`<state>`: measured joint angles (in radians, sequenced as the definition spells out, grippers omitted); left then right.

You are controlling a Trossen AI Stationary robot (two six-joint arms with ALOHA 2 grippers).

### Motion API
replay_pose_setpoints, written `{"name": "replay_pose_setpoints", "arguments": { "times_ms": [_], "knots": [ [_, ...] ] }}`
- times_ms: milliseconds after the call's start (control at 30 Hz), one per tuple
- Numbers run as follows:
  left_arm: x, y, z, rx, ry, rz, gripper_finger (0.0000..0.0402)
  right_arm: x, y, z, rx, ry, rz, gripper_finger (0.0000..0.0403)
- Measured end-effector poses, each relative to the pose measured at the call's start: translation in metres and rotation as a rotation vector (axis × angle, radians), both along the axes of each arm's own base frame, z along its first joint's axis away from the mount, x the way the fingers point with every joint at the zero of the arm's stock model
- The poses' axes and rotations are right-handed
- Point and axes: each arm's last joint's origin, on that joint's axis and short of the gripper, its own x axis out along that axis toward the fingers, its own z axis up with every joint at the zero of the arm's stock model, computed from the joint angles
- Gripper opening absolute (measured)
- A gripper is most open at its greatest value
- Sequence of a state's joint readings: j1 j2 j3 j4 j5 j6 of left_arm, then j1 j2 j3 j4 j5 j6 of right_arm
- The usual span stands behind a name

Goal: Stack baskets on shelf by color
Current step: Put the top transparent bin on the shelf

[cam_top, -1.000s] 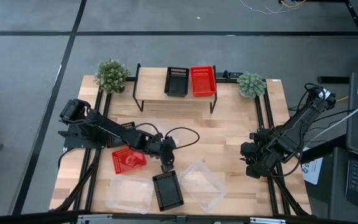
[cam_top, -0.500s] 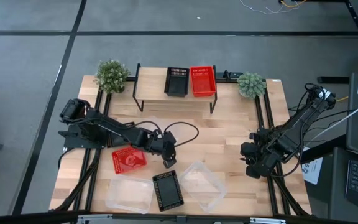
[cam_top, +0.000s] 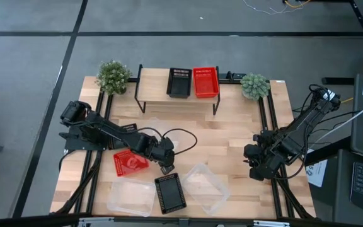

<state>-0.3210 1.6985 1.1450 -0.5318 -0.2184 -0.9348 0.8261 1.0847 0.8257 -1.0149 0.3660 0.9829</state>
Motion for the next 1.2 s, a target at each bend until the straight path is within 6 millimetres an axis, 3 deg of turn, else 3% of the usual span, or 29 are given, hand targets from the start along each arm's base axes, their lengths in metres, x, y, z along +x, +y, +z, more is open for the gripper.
{"name": "replay_pose_setpoints", "arguments": {
  "times_ms": [300,567,933,1200],
  "knots": [
    [0.013,0.009,0.02,0.036,-0.07,0.007,0.0117,0.0,0.0,0.0,0.0,0.0,0.0,0.0117],
    [0.016,0.021,0.015,0.041,-0.037,0.047,0.0117,0.0,0.0,0.0,-0.001,0.0,0.002,0.0117],
    [0.02,0.015,-0.006,0.002,0.043,0.07,0.0117,0.0,0.0,0.0,-0.021,0.001,0.043,0.0117],
    [0.019,0.015,-0.011,-0.006,0.072,0.087,0.0116,0.0,0.0,0.0,-0.02,0.001,0.042,0.0117]
  ]
}}
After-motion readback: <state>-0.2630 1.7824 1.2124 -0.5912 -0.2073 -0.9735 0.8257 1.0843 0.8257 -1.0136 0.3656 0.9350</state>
